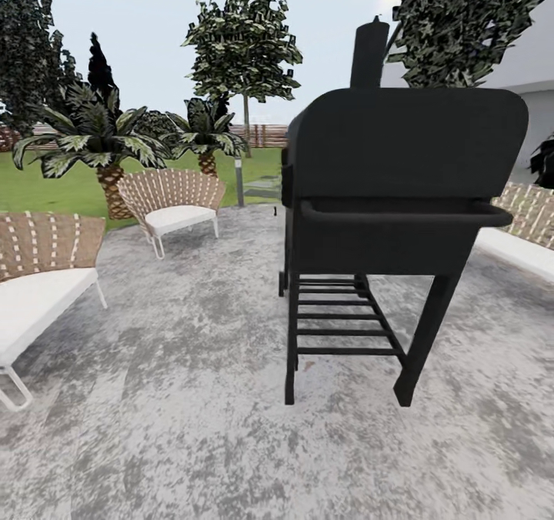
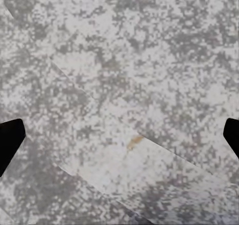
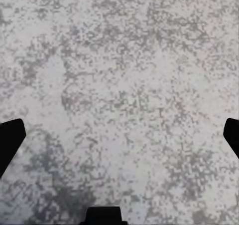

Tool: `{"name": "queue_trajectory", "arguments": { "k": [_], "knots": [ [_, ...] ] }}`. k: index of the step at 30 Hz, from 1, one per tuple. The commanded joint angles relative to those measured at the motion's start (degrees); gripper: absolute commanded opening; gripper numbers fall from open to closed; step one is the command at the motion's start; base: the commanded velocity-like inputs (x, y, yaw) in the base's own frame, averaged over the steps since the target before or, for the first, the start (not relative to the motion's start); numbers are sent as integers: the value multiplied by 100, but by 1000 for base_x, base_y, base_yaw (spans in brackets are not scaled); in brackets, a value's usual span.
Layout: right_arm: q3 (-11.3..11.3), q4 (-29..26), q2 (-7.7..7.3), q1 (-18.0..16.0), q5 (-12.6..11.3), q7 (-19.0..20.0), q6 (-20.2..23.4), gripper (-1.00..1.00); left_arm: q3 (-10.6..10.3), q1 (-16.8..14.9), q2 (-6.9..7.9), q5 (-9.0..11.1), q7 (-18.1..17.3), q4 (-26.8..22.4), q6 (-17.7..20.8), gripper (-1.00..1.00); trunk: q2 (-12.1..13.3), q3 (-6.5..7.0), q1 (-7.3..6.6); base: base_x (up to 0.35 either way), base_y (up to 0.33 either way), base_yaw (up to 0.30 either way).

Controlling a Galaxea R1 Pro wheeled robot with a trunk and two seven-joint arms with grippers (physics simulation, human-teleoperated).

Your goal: Pick up the pesticide atomizer in the garden and spray insectifuge to fully cover both potted plants in the garden.

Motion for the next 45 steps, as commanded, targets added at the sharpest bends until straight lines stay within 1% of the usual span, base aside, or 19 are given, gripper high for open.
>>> {"name": "queue_trajectory", "arguments": {
  "k": [1,20,32,37,42,45],
  "knots": [
    [-2,0,-1,-1,2,-2,-16,100,24,-4,-3,9,-6,8,-19,100,-2,-5,2,280,228,277],
    [-2,0,-1,-1,3,-2,-16,100,25,-10,6,14,-6,8,-19,100,-2,-5,2,281,228,269],
    [-4,0,-3,-1,9,-2,-16,100,24,-7,6,-10,-6,8,-19,100,-2,-5,2,281,228,30],
    [-2,15,-37,-1,23,6,-20,100,23,-11,1,-30,-6,8,-19,100,-2,-5,2,287,209,0],
    [22,255,-40,-1,30,22,-25,100,16,-11,-2,-43,-6,8,-22,100,-2,-5,2,308,149,0],
    [25,302,-39,-1,32,24,-25,100,8,-11,-2,-49,-6,8,-26,100,-2,-5,2,326,59,0]
  ]
}}
